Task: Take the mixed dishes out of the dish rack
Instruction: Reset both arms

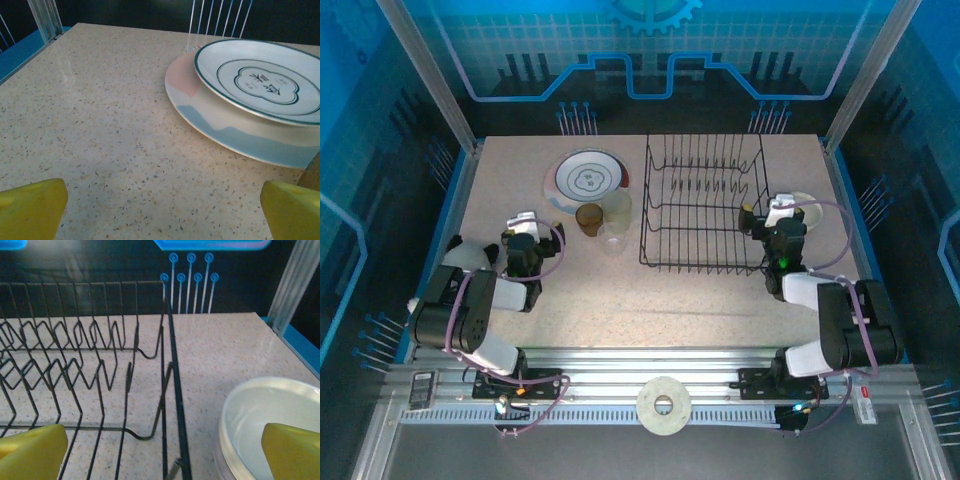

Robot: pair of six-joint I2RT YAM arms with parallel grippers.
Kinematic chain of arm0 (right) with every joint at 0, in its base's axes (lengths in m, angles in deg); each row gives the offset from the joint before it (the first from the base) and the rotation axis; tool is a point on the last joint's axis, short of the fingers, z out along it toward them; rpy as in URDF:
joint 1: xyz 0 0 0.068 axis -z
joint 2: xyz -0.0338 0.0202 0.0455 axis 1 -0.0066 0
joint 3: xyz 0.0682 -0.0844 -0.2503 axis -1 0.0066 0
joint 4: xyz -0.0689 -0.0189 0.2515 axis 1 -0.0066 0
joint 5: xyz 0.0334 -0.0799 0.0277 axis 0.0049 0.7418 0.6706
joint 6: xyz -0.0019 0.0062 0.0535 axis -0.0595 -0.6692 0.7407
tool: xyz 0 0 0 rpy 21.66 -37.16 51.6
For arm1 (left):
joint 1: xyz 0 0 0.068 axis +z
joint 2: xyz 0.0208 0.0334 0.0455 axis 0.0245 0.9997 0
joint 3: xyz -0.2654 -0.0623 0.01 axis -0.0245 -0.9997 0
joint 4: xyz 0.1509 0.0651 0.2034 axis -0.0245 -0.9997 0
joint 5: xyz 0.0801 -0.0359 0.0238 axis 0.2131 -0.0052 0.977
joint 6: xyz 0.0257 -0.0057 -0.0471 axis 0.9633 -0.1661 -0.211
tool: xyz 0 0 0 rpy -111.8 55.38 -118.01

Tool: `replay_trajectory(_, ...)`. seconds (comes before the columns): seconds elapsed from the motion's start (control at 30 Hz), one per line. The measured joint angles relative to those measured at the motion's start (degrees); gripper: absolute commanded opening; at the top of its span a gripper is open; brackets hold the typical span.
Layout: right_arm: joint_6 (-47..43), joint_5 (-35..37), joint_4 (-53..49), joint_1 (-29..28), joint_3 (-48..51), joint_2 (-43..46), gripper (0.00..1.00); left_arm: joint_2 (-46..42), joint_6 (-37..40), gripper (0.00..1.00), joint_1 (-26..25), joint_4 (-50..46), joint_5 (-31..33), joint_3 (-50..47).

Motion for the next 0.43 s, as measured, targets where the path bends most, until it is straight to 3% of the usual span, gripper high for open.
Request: replay_trajectory(0.43,-1.46,0.15,3.96,-0.81,0.87,-1.20,1.00,0.00,2.69,0.99,0.00,-4.17,-7.58,2.73)
